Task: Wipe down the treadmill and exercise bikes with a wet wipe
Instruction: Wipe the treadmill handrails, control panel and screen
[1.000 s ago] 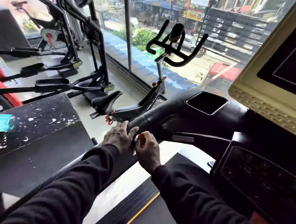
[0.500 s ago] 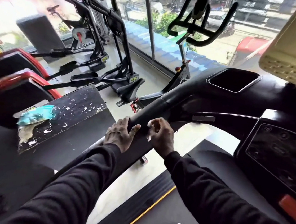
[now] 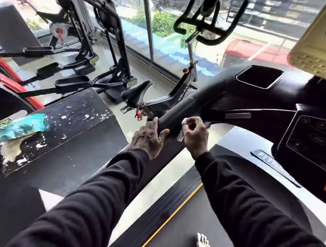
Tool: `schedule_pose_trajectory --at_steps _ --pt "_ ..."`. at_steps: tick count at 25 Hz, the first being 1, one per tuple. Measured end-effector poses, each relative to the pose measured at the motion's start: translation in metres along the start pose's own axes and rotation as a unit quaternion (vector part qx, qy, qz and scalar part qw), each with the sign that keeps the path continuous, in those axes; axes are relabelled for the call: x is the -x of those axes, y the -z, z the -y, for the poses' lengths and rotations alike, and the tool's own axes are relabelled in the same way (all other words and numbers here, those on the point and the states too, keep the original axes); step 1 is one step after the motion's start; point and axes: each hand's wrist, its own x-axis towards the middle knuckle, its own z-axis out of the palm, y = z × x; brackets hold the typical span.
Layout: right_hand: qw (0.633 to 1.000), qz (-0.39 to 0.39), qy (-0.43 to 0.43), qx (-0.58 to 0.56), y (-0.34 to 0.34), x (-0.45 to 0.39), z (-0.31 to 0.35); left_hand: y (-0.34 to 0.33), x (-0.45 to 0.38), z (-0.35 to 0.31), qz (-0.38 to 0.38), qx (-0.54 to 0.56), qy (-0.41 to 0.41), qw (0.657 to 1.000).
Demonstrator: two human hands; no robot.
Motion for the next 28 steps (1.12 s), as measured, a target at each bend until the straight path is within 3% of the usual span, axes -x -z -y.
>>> schedule_pose_trajectory --at_steps 3,6,8,11,13,15,17,19,22,24,28 --pt "0.998 -0.063 -0.005 0.008 -0.015 0.02 0.005 0.0 0.008 0.013 -0.005 0.007 -0.043 0.999" --pt "0.998 0.033 0.051 0.031 -0.032 0.077 0.0 0.001 0.016 0.027 -0.007 0.015 -0.066 0.998" --pt "0.998 0.045 0.042 0.014 -0.024 0.074 0.003 -0.002 0.019 0.031 -0.019 0.019 -0.069 0.997" --pt "0.997 -0.071 -0.024 0.022 -0.012 0.023 0.01 -0.002 0.017 0.028 -0.025 0.022 -0.058 0.998" --pt "0.993 -0.108 -0.045 0.0 -0.012 0.012 0.011 -0.002 0.018 0.026 -0.033 0.017 -0.057 0.998" --pt "0.997 -0.073 0.011 -0.019 -0.024 0.041 0.007 -0.002 0.015 0.026 -0.035 0.019 -0.057 0.998" --pt "0.997 0.012 0.078 -0.018 -0.032 0.083 -0.002 -0.002 0.011 0.025 -0.031 0.034 -0.052 0.998" --pt "0.993 0.053 0.1 -0.026 -0.03 0.088 -0.01 -0.002 0.014 0.025 -0.035 0.034 -0.048 0.998" --pt "0.997 -0.05 0.009 -0.06 -0.024 0.042 -0.005 -0.002 0.015 0.023 -0.049 0.021 -0.04 0.998" --pt "0.995 -0.085 0.005 -0.06 -0.024 0.041 -0.003 -0.002 0.017 0.023 -0.049 0.02 -0.041 0.998" --pt "0.994 0.075 0.076 -0.03 -0.035 0.1 -0.009 -0.004 0.014 0.027 -0.04 0.039 -0.035 0.998"
